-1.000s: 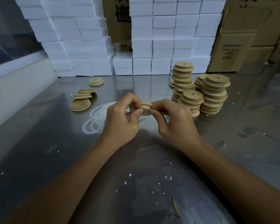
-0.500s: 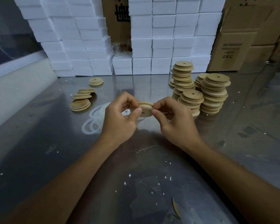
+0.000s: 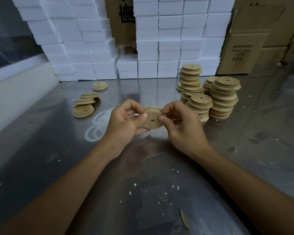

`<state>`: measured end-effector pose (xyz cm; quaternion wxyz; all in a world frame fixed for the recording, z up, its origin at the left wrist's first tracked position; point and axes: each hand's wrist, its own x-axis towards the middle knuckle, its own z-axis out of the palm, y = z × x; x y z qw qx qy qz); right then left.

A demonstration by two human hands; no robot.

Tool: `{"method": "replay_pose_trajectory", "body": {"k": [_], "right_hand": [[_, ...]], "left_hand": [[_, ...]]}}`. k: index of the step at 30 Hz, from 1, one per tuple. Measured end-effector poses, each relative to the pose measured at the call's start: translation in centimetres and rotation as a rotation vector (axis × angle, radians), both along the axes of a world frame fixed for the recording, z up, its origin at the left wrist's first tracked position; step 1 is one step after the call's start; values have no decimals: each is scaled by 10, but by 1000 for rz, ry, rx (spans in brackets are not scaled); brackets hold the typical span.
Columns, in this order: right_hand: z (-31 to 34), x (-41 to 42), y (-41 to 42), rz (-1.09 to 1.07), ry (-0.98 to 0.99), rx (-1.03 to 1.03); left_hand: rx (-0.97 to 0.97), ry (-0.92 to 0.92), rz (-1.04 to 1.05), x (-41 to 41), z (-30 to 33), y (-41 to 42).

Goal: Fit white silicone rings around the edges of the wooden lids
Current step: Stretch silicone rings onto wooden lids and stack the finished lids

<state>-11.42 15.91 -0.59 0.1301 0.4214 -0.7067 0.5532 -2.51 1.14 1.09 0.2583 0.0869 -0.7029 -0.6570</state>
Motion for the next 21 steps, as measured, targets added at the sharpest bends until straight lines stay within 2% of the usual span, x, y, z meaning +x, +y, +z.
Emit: {"method": "replay_pose_trajectory", "body": {"k": [3, 5, 9, 14, 21], "right_hand": [[3, -2, 3, -47, 57, 30], [6, -3, 4, -41, 100, 46], [6, 1, 3, -30, 147, 45], [5, 2, 2, -14, 66, 47], [7, 0, 5, -43, 118, 61]], "left_hand": [[-499, 19, 156, -1, -3, -2], [-666, 44, 222, -1, -4, -1], [-655, 47, 238, -2, -2, -2], [-614, 15, 252, -2, -1, -2], [-679, 41, 192, -1, 0, 4]]}}
